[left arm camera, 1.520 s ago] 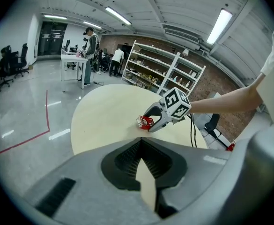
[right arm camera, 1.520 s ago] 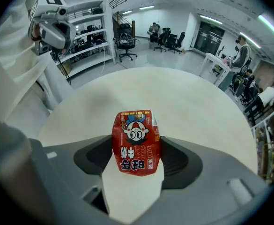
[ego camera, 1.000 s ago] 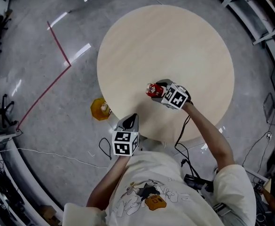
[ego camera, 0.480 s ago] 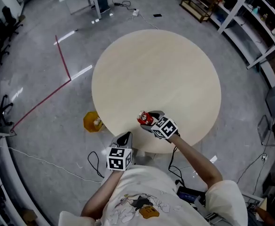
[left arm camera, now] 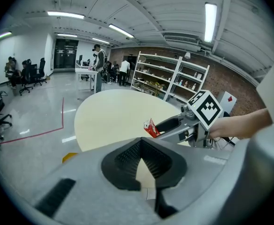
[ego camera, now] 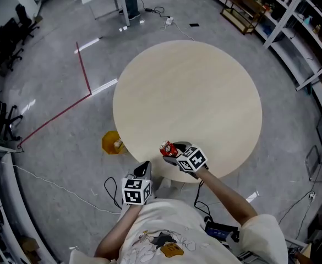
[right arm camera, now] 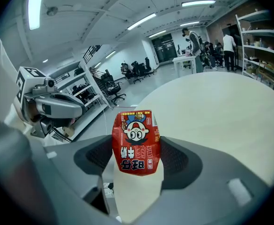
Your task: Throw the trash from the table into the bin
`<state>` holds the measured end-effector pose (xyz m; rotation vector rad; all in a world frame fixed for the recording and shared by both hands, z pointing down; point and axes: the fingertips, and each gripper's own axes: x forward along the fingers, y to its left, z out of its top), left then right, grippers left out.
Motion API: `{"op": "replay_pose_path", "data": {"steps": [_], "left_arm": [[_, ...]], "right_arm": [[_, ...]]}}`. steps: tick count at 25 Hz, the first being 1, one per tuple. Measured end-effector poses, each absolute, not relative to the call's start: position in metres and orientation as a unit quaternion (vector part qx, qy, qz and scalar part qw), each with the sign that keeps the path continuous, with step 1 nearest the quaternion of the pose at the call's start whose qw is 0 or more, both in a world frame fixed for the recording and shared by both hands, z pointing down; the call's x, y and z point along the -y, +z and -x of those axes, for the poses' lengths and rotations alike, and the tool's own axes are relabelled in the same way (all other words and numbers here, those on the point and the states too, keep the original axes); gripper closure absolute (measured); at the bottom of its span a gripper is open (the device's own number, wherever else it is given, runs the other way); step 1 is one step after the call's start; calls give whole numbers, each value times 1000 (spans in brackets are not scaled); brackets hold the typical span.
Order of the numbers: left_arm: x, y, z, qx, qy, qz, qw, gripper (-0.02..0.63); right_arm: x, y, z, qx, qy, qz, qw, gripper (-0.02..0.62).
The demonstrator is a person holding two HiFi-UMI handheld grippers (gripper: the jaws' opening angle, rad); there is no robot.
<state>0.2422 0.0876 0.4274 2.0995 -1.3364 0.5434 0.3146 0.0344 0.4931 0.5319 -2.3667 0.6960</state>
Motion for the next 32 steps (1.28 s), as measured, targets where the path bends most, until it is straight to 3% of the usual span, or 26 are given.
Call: {"op": "replay_pose_path", "data": {"steps": [15, 32], "left_arm": [[-121, 440, -200, 535, 183, -756, 330, 600], [-106, 439, -70, 558, 142, -732, 363, 600]], "right_arm": [[-78, 499, -260, 896, 254, -117, 345, 270], [-81, 490, -121, 888, 279, -91, 354, 270]]}}
